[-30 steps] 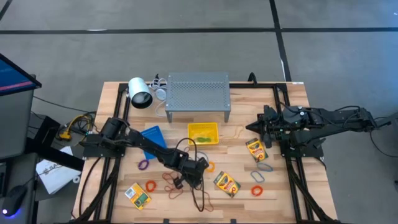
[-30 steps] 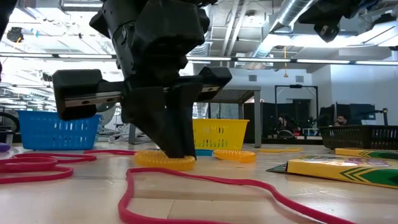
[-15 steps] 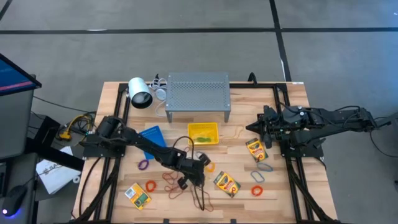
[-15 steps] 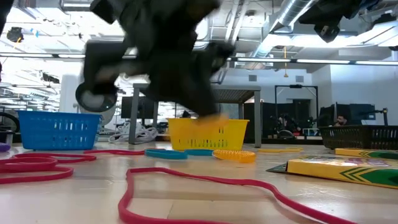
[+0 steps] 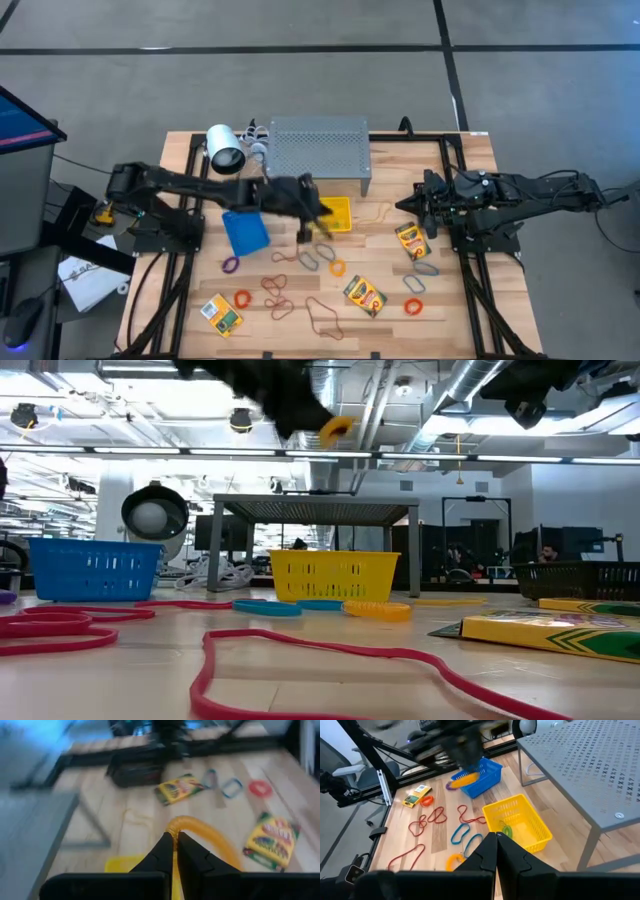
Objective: Pick & Place Office Desk Supplies
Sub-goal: Put the yellow spring keychain into the yellow bin
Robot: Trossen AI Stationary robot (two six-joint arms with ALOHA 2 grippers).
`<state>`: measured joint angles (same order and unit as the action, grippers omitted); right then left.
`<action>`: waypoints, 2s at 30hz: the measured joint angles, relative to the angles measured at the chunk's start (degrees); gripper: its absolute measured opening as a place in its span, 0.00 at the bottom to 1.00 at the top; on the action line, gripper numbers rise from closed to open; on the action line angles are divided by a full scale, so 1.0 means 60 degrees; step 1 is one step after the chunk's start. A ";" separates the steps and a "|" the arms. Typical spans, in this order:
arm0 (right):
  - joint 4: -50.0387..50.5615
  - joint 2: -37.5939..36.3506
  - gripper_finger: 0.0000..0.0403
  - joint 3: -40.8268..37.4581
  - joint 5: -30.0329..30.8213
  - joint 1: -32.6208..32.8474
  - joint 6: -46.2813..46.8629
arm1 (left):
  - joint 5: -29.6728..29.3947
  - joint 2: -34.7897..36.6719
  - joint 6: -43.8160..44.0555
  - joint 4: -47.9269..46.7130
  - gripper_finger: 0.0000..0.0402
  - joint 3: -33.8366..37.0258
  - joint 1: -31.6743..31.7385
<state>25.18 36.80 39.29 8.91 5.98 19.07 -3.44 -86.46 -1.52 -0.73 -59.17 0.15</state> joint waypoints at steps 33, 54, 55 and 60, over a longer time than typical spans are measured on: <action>-0.0085 -0.0007 0.00 0.0004 -0.0007 0.0000 0.0328 | 0.0696 -0.1026 0.1828 0.1255 0.00 0.2003 0.1314; -0.0304 -0.0007 0.00 0.0004 -0.0007 0.0000 0.0222 | 0.0071 -0.1245 0.2398 0.0659 0.00 0.2006 0.0842; -0.0304 -0.0007 0.00 0.0004 -0.0007 0.0000 0.0222 | 0.0038 -0.1245 0.2408 0.0606 0.00 0.2006 0.0819; -0.0300 -0.0007 0.00 0.0004 -0.0011 0.0000 0.0226 | -0.0113 -0.1245 0.2625 0.0554 0.05 0.2006 0.0692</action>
<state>23.38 36.75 39.31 8.84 5.98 20.43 -4.12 -93.93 14.23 2.59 -47.13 4.30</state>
